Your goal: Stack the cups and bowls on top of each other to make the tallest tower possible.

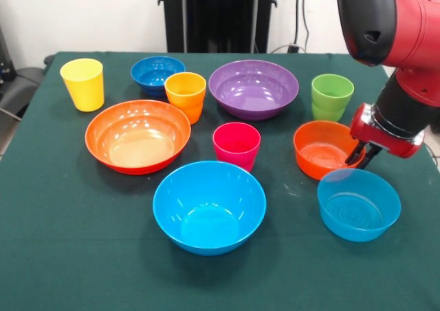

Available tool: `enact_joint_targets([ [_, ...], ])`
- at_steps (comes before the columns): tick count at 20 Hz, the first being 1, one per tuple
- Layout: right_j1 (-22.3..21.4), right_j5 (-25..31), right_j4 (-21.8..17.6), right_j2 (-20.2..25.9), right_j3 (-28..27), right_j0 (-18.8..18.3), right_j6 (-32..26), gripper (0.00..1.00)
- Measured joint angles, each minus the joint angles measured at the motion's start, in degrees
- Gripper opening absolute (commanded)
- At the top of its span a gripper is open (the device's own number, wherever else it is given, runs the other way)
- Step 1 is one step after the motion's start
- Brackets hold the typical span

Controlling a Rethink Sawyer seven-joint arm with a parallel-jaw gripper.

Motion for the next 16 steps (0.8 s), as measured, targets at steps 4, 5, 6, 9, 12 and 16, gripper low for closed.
enact_joint_targets([
  [4,-0.57,-0.04,0.0,0.01,0.98,-0.33,0.0,0.0],
  [5,-0.94,-0.04,-0.01,0.0,1.47,-0.46,0.0,0.0],
  [6,-1.22,-0.02,-0.01,0.01,1.8,-0.55,0.0,0.0],
  [9,-3.01,-0.03,-0.01,0.0,2.97,-1.07,0.0,0.0],
  [12,-4.49,-0.01,-0.01,0.0,3.37,-1.42,0.0,0.0],
  [16,-6.47,0.0,-0.01,-0.02,3.53,-1.75,0.0,0.0],
])
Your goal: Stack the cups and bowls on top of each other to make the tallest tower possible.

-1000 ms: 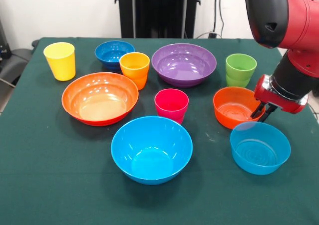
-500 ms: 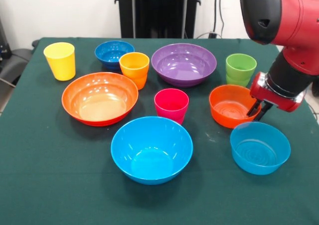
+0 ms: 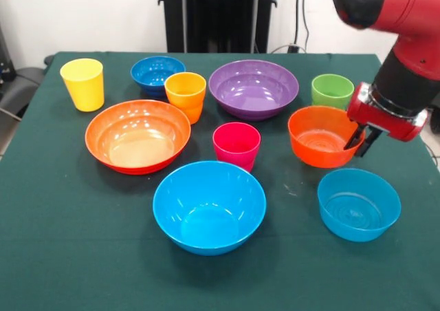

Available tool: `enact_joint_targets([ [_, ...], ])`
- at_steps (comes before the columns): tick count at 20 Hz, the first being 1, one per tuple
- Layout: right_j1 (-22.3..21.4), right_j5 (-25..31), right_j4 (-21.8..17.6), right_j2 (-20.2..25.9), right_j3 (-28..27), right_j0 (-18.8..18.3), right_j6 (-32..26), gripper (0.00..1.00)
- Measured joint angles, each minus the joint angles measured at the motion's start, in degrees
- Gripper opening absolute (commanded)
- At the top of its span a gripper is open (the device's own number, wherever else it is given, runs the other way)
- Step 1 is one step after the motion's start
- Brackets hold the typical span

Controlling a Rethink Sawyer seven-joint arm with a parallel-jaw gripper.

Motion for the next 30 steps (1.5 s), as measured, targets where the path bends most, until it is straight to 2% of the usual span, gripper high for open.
enact_joint_targets([
  [15,-7.55,2.83,0.14,-0.12,0.09,-0.19,0.0,0.0],
  [30,-8.54,3.02,-0.05,-0.12,-0.23,-3.28,0.0,0.0],
])
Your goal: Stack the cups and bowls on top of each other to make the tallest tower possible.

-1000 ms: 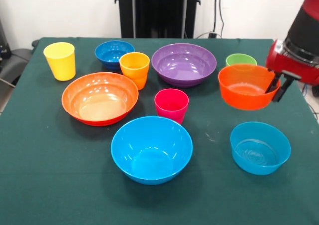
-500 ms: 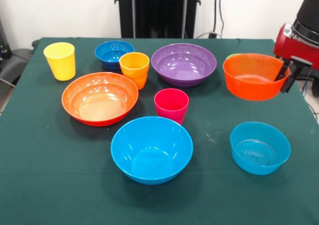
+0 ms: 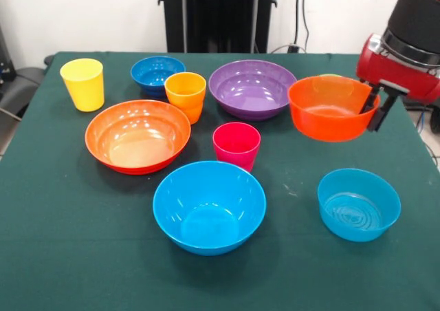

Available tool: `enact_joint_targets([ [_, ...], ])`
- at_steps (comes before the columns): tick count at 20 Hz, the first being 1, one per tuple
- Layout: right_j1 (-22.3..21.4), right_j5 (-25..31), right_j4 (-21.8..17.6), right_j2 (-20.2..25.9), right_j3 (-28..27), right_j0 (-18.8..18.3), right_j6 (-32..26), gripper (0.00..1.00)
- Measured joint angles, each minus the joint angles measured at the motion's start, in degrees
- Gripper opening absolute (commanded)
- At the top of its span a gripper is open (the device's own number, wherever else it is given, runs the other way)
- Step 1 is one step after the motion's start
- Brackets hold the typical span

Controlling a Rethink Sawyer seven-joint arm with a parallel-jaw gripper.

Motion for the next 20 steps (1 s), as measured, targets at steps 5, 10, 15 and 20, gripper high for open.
enact_joint_targets([
  [5,0.0,-0.01,-0.06,-0.01,0.0,-1.65,0.0,0.0],
  [10,0.0,-0.01,-0.19,0.0,0.01,-3.65,0.0,0.0],
  [15,-0.02,-0.3,-0.26,0.0,0.02,-5.59,0.0,0.0],
  [20,-0.27,-1.85,-0.27,0.3,0.44,-7.16,0.0,0.0],
])
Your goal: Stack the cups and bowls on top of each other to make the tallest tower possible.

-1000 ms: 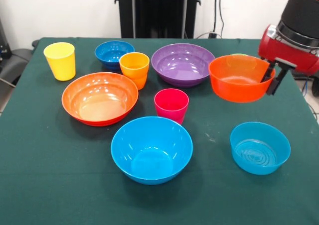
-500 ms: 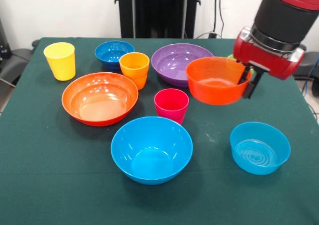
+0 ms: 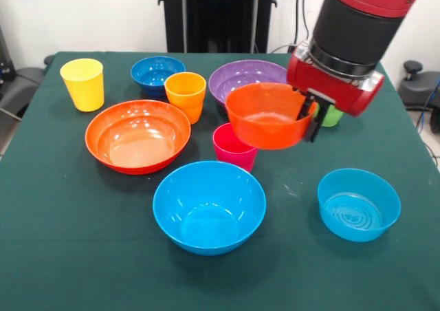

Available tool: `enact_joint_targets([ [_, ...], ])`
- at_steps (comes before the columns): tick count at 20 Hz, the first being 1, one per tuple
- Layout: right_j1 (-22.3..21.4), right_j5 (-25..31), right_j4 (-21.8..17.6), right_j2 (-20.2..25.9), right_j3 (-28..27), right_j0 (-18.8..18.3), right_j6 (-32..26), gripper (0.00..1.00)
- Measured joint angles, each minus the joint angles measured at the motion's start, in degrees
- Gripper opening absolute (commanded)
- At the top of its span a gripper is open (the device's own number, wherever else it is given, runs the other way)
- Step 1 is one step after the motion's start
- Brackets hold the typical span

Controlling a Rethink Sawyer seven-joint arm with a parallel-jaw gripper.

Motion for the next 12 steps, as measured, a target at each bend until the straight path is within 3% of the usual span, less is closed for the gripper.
enact_joint_targets([
  [12,-0.89,-5.16,0.01,1.03,4.49,-3.97,0.0,0.0],
])
